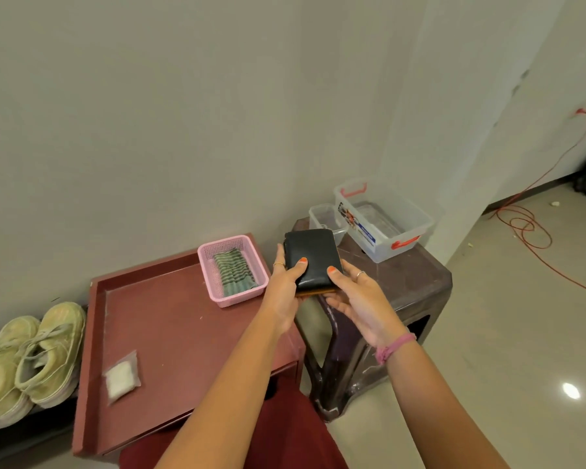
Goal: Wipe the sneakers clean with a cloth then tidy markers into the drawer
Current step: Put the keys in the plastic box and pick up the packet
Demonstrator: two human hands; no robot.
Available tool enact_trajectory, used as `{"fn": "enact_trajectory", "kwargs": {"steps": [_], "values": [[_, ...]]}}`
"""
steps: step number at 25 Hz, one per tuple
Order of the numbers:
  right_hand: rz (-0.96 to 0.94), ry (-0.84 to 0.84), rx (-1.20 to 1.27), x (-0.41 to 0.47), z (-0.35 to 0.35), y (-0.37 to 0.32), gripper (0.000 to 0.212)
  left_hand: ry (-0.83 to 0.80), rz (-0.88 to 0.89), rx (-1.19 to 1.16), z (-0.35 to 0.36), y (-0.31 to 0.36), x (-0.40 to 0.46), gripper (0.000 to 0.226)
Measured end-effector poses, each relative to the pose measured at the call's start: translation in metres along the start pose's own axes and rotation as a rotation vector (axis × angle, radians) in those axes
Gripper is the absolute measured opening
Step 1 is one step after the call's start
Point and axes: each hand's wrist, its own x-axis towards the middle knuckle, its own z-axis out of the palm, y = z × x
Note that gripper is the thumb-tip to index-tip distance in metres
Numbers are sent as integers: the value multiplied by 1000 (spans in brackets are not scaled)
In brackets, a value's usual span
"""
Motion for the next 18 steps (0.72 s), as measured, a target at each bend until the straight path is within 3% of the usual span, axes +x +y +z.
{"fn": "enact_trajectory", "kwargs": {"steps": [6,12,15,18], "values": [[-48,149,12,40,-44,-22,33,-73,-51,131,52,-14,47,62],[2,201,266,104,-97,-61,36,-187,-47,220,101,-12,121,64],[67,200,272,137,-123,-83,22,-225,-38,415,113,-18,158,61],[121,218,259,179,-148,-98,24,-233,146,864,112,-33,182,53]]}}
